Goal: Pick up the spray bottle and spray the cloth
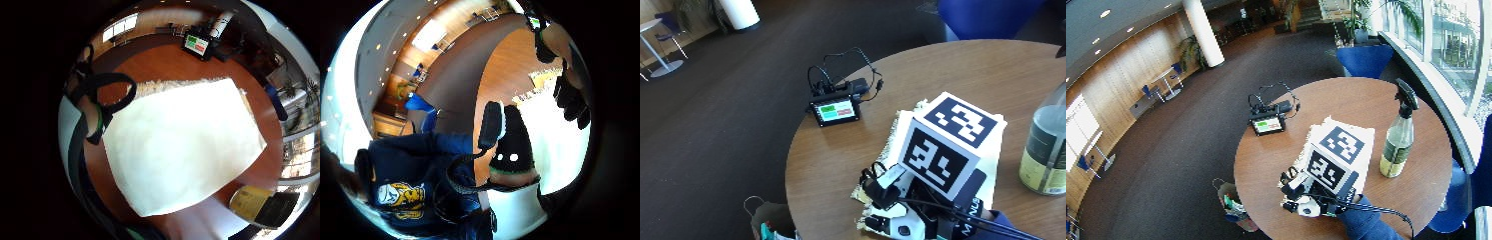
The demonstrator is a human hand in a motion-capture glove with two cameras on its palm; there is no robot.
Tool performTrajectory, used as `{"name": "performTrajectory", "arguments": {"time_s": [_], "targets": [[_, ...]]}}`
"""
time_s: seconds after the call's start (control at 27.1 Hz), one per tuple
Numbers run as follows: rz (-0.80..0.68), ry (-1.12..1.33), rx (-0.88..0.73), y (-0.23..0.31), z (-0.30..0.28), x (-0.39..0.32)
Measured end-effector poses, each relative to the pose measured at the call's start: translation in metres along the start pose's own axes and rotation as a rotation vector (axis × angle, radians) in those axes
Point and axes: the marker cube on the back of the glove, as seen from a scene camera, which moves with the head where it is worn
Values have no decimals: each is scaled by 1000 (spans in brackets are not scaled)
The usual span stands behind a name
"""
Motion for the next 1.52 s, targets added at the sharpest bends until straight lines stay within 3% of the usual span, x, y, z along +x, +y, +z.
{"name": "performTrajectory", "arguments": {"time_s": [1.07,1.52], "targets": [[25,0,29,3,-10,4],[65,-1,159,66,-46,-24]]}}
